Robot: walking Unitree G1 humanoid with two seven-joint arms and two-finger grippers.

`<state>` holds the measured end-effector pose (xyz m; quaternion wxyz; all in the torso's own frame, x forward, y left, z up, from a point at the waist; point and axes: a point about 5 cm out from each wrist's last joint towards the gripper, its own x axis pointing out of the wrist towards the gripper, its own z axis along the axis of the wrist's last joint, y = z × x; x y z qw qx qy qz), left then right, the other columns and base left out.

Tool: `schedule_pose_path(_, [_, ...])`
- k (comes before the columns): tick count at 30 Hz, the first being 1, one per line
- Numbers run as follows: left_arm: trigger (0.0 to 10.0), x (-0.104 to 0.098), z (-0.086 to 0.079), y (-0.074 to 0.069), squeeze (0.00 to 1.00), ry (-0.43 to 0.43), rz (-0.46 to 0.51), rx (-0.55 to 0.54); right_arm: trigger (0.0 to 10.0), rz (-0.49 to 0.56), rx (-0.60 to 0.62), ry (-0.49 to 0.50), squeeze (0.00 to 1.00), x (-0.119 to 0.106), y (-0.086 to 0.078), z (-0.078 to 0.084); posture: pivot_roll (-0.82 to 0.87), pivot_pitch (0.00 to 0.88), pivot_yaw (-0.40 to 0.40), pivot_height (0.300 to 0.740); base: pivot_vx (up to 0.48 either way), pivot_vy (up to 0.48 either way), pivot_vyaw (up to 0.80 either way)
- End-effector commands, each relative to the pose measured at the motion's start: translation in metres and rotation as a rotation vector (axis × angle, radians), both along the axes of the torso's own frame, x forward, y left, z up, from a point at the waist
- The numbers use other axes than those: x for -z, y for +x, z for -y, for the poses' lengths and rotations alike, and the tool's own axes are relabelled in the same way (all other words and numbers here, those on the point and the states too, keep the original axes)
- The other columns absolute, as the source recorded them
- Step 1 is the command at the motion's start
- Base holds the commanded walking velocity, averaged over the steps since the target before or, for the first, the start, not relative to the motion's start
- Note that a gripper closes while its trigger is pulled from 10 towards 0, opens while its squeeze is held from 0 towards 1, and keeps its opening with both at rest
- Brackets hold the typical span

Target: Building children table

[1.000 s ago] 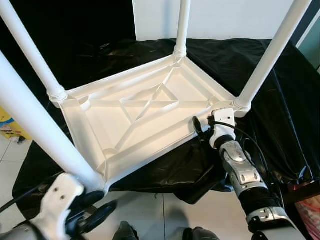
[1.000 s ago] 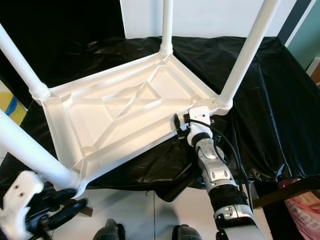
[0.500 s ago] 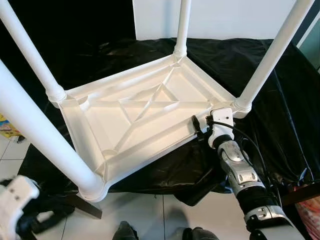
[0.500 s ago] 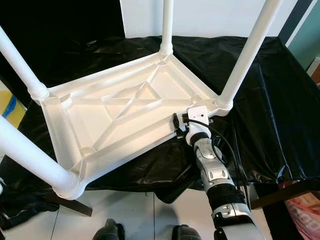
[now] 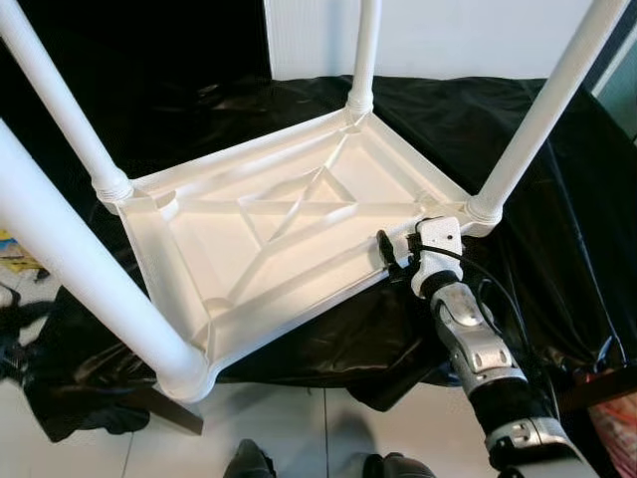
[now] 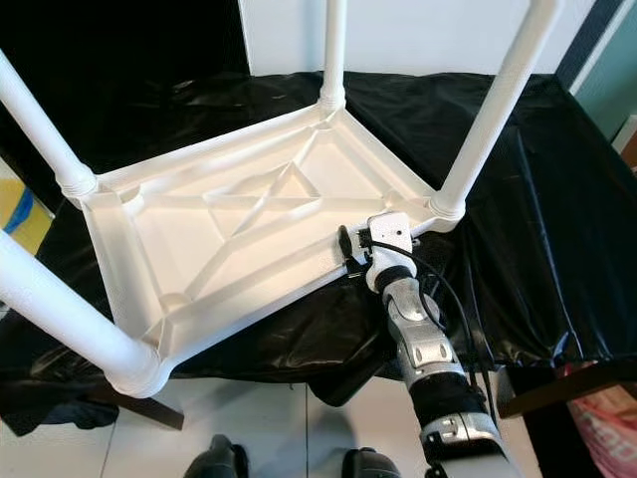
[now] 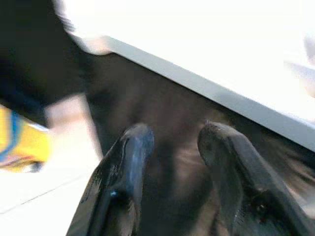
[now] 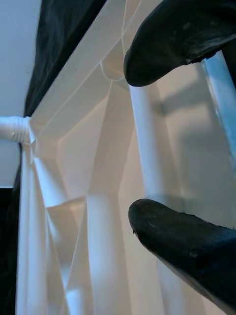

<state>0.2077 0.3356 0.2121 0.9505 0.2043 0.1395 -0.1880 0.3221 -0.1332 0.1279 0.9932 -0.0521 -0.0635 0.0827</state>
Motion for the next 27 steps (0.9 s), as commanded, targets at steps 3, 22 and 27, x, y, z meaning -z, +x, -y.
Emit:
schedule_pose_path(3, [10.0,0.002,-0.007,0.019,0.00,-0.071,0.083,-0.061,10.0,0.051,0.087,0.024,0.00,-0.006,-0.006,0.010,0.13,0.128,0.011,0.740,0.000,0.000,0.00])
schedule_pose_path(22, [10.0,0.009,0.060,0.063,0.00,-0.405,0.178,0.204,10.0,0.003,0.437,0.003,0.00,0.006,-0.039,0.051,0.02,0.133,0.019,0.740,0.000,0.000,0.00])
schedule_pose_path(27, [10.0,0.009,0.085,0.058,0.00,-0.462,0.158,0.349,10.0,-0.034,0.439,0.015,0.00,0.010,-0.040,0.047,0.01,0.128,0.011,0.740,0.000,0.000,0.00])
